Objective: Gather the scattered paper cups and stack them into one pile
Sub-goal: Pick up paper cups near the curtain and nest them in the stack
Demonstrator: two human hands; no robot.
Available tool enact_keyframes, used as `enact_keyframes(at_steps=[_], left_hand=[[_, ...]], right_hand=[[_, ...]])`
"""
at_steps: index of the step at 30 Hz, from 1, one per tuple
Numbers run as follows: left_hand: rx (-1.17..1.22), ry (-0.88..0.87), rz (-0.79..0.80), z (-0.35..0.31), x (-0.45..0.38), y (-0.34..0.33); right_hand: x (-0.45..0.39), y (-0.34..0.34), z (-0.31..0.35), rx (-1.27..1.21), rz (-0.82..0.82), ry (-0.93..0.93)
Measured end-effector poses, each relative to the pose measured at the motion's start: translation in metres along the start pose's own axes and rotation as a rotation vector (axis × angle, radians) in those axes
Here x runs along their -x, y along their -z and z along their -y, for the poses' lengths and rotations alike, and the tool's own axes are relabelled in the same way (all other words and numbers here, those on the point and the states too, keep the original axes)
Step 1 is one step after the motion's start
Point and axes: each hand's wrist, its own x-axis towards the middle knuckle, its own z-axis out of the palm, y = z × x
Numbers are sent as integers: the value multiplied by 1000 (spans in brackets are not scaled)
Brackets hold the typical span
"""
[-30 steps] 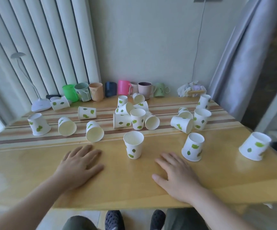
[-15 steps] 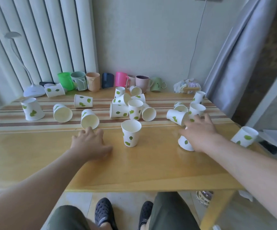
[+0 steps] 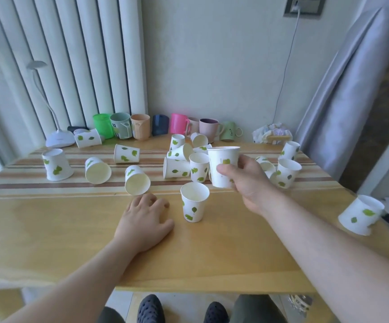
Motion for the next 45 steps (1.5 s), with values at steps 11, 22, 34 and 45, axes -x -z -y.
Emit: enact_keyframes(at_steps=[11,22,34,45], left_hand=[[17,10,20,0,-2,3],[266,14,-125,4,3,10],[-532,-234,-49,80,-77,72],[914,134,-372,0,-83,86]], right_hand=[[1,-48,-58,78,141,40],[-13,-35,-83,520,334,30],[-34,-40,-94,523,181,21],[-35,-40,-94,518,197,14]])
